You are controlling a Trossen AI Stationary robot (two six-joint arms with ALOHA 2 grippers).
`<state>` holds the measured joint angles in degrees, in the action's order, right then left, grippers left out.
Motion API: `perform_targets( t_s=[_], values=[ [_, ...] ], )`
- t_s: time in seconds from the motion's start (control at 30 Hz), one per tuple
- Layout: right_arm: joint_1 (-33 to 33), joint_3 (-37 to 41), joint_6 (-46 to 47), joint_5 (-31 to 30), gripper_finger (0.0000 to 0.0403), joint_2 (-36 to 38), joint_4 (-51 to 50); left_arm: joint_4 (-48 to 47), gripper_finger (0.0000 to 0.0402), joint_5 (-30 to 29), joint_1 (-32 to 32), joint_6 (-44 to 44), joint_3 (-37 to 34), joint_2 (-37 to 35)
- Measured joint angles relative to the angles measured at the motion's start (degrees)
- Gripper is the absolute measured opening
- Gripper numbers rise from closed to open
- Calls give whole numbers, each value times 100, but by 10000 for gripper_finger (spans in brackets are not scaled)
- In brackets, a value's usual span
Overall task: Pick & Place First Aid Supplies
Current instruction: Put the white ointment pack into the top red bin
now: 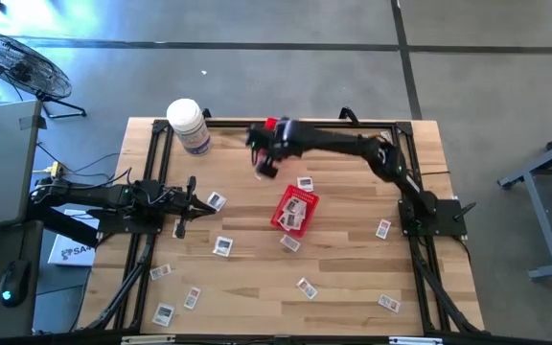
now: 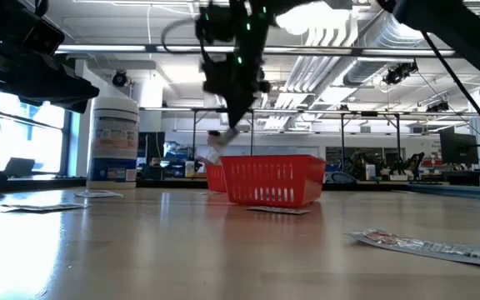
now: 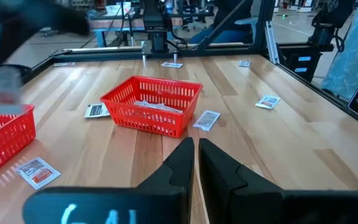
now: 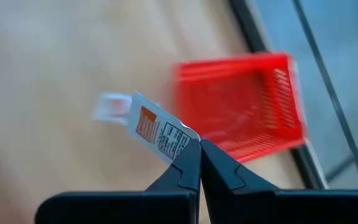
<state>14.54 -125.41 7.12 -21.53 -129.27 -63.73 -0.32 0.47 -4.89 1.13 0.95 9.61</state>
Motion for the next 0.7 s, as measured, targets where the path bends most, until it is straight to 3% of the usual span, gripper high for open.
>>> perform_targets(
  t_s=[0.37,0.7],
  values=[
    [1084,1398,-139,722,0,2,1896,0,21,-2,0,2,0,0],
    [1375,1736,360,991,30,2,2292,0,21,0,-1,2,0,2]
  ],
)
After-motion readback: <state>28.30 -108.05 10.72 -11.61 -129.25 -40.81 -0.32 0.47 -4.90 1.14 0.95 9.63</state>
